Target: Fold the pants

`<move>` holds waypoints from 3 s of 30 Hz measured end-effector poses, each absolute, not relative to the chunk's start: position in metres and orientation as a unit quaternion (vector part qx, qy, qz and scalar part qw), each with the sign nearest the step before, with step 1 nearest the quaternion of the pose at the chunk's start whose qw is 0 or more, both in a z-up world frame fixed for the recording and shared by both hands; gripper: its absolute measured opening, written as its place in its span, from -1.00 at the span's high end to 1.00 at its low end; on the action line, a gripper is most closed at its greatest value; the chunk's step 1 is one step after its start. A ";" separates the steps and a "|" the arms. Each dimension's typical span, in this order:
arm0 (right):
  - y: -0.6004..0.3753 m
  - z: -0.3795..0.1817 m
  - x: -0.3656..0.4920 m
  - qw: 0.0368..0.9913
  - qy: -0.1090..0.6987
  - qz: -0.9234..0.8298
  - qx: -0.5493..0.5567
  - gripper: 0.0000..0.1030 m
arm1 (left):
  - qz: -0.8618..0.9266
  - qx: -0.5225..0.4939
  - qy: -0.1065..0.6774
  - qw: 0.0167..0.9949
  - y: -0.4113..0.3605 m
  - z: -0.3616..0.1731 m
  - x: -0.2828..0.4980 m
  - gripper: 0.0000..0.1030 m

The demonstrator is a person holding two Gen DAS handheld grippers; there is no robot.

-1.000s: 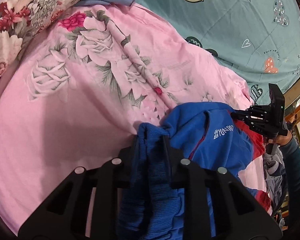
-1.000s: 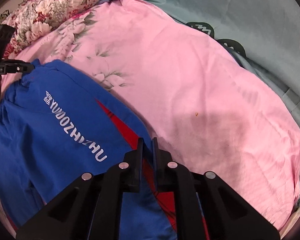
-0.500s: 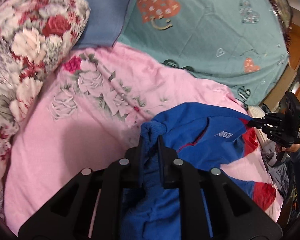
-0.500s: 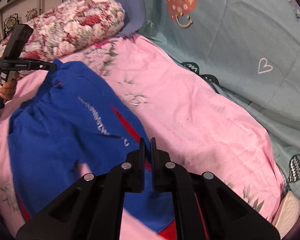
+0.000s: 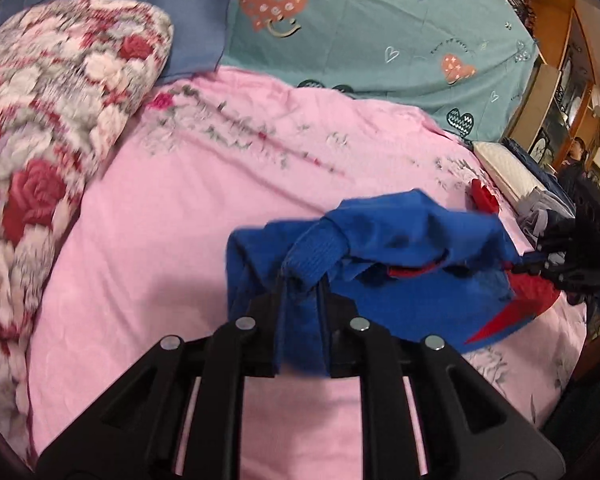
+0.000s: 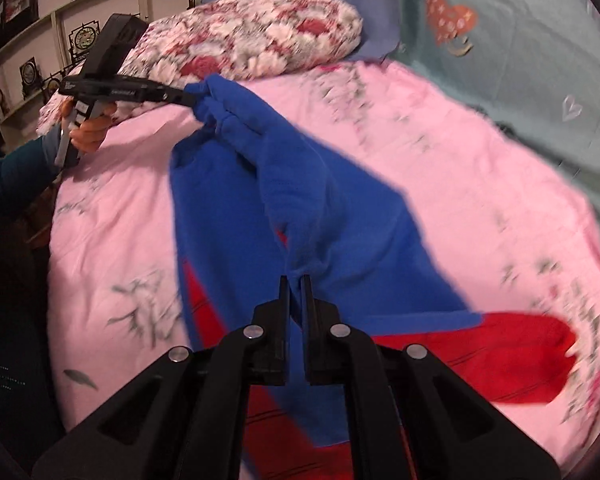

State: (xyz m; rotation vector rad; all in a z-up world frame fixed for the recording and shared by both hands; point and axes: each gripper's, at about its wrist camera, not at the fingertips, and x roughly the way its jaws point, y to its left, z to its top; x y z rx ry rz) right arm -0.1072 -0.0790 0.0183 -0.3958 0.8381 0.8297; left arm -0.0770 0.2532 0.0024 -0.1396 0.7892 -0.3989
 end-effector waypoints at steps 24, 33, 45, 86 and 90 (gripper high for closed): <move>-0.089 -0.007 -0.109 0.779 0.505 0.369 -0.046 0.12 | -0.160 0.023 0.465 0.870 0.200 -0.026 -0.081 -0.14; -0.237 0.037 0.028 0.833 0.527 0.039 0.165 -0.13 | -0.258 0.000 0.370 0.893 0.167 0.037 -0.091 -0.36; -0.267 -0.034 0.078 0.810 0.542 -0.089 0.206 0.40 | -0.284 0.023 0.468 0.837 0.115 -0.036 -0.060 -0.37; -0.388 -0.031 -0.253 0.764 0.396 0.027 0.508 -0.23 | -0.236 0.005 0.502 0.832 0.164 -0.018 -0.066 -0.34; -0.383 -0.048 -0.239 0.752 0.415 0.010 0.512 -0.23 | -0.241 0.020 0.476 0.846 0.158 -0.009 -0.076 -0.39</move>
